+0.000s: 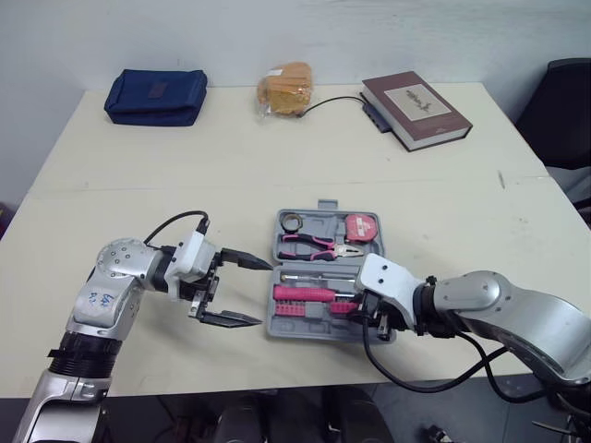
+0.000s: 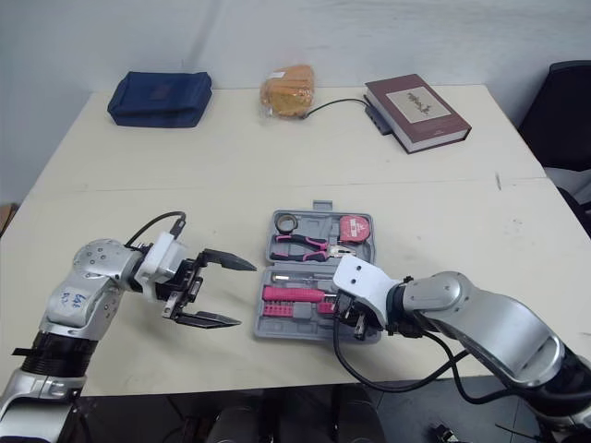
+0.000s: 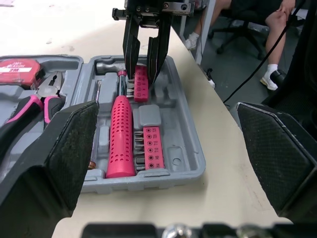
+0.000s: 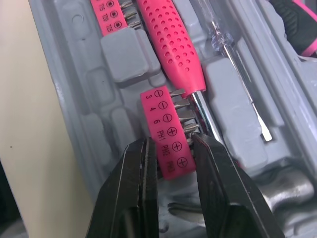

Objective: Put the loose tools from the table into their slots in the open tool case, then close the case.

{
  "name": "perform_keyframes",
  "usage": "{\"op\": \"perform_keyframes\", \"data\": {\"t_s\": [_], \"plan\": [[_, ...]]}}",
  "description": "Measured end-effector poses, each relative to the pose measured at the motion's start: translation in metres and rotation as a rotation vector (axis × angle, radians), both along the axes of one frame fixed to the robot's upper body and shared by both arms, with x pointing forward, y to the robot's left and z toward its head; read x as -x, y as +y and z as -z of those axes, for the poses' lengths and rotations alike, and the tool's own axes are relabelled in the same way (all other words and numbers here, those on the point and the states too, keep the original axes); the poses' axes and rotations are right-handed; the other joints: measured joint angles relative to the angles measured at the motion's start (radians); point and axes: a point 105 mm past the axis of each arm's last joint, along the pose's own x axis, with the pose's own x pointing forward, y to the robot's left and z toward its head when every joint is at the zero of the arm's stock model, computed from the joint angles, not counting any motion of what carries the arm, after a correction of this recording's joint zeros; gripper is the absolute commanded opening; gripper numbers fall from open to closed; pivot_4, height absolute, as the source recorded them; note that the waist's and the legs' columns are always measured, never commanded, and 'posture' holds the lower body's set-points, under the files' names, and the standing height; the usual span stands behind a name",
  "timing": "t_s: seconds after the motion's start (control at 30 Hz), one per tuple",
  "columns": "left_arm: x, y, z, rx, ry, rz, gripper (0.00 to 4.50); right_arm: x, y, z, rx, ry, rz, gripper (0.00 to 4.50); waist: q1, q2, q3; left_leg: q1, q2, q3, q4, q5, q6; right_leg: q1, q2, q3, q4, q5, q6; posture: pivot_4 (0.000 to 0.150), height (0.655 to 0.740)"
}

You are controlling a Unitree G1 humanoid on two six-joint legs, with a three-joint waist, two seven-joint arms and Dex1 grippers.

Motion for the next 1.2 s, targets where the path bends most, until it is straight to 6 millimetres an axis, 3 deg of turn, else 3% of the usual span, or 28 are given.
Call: {"op": "perform_keyframes", "data": {"t_s": [0.5, 1.2], "plan": [[0.003, -0.002, 0.003, 0.003, 0.012, -0.026, 4.5, -0.002, 0.016, -0.001, -0.028, 0.034, -0.08, 0.7, -0.006, 0.0, 0.0, 0.001, 0.001, 0.0, 0.0, 0.0, -0.001, 0.0, 0.0, 0.0, 0.001, 0.0, -0.001, 0.15, 0.74], [0.001, -0.002, 0.003, 0.007, 0.015, -0.048, 4.5, -0.007, 0.021, 0.001, -0.023, 0.04, -0.063, 0.7, -0.022, 0.0, 0.0, 0.001, 0.001, 0.0, 0.0, 0.0, -0.001, 0.0, 0.0, 0.0, 0.001, 0.0, -0.001, 0.15, 0.74]]}}
